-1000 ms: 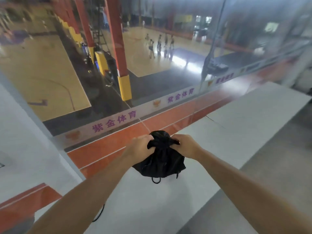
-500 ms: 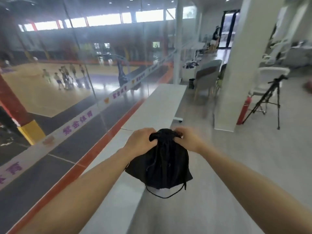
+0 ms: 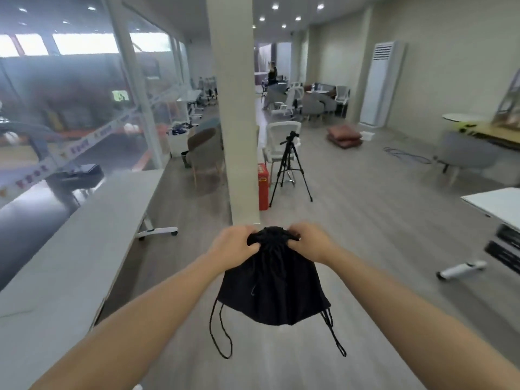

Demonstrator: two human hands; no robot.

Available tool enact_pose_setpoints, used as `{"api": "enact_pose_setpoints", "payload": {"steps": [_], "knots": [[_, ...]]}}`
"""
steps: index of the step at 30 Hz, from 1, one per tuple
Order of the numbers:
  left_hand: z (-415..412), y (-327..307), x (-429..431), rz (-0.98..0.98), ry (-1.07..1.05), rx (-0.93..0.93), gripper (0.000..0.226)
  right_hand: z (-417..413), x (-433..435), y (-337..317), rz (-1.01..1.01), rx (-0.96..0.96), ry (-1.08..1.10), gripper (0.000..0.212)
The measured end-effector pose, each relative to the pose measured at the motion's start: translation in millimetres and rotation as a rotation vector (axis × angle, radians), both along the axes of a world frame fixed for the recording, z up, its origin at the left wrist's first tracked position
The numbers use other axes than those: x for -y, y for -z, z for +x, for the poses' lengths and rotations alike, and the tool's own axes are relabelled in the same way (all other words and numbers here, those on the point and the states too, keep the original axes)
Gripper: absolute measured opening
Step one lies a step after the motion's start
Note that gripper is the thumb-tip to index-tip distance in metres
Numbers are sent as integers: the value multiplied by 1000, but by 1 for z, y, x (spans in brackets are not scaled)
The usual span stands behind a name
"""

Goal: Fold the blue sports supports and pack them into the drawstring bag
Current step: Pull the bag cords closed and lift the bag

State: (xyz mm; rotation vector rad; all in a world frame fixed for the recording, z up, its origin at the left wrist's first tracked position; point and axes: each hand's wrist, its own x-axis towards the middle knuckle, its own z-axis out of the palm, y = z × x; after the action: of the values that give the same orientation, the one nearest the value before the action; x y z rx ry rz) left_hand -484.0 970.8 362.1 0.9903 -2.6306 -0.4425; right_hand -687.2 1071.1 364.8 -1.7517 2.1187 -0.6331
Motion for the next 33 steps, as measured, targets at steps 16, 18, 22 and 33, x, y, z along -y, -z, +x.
{"api": "enact_pose_setpoints", "payload": {"steps": [16,18,22,33], "knots": [[-523,-27,51,-15,666,-18,16,-411,-51,-29,13,-199,704,21],[-583,-33,48,0,726,-34,20,-454,-60,-40,8,-246,783,19],[-698,-57,33,15,861,-68,16,-548,-83,-61,-6,-285,951,19],[-991,-104,-37,-158,1011,-125,17,-812,-157,-110,26,-388,1069,31]]}}
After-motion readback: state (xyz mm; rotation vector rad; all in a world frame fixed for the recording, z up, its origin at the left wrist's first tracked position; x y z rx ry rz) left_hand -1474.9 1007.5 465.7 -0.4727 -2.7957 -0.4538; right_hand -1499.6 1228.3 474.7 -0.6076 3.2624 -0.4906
